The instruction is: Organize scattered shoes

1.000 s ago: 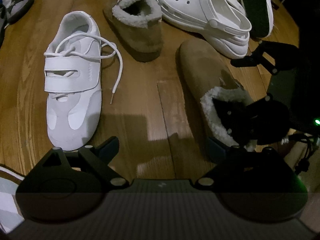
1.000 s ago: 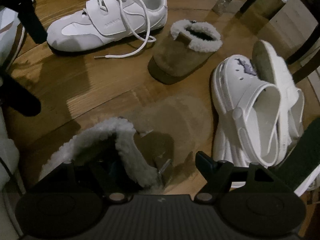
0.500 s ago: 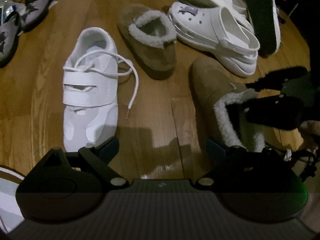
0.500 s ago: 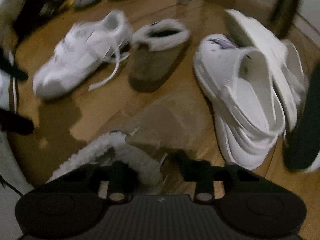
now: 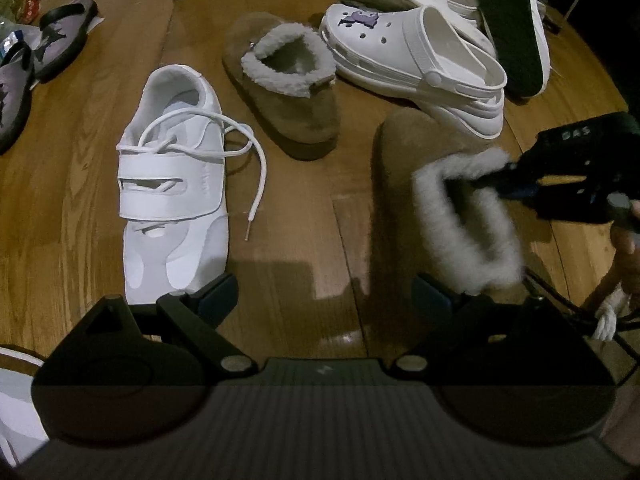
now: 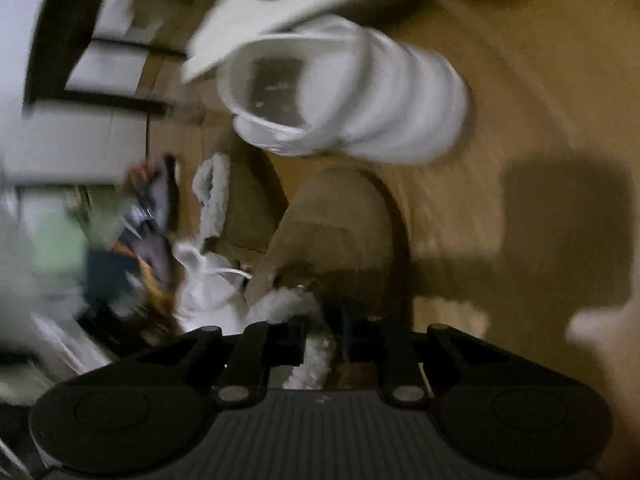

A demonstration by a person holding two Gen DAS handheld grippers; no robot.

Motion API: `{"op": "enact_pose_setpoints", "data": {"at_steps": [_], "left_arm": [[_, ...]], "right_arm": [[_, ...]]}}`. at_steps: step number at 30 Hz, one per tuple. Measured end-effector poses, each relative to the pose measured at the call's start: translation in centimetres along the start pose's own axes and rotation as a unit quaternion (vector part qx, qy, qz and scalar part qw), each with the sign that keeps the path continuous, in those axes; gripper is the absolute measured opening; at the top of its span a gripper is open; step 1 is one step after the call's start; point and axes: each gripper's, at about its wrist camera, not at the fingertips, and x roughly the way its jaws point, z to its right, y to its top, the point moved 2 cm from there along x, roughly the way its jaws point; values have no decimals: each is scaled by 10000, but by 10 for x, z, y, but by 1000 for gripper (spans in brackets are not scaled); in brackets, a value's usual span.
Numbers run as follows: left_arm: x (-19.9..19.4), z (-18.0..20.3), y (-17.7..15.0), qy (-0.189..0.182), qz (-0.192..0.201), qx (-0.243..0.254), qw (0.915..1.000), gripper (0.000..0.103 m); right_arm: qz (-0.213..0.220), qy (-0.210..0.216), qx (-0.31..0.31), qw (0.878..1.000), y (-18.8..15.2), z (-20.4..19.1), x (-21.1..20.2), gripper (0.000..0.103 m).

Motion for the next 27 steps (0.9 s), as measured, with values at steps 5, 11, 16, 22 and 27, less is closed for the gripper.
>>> {"op": "enact_pose_setpoints", "data": {"at_steps": [5, 11, 16, 22, 27], "left_arm": [[-3, -9, 0, -29, -12, -90, 10000, 95], [-2, -15, -2, 59, -75, -79, 9999, 95], [18, -8, -8, -69, -404, -54, 9991, 95], [24, 5, -9, -165, -502, 180, 9984, 95], [26, -5, -9, -34, -541, 14, 9985, 95]], "right_arm": [[-971, 831, 1110, 9856, -17, 10, 39, 1], [-621, 81, -1104, 9919, -17, -43, 24, 36], [-25, -1237, -3894, 9127, -22, -106, 20, 81], [-804, -1387, -5689, 8067, -50, -155, 67, 89], [-703, -2547, -6624, 7010, -78, -150, 120, 86]]}}
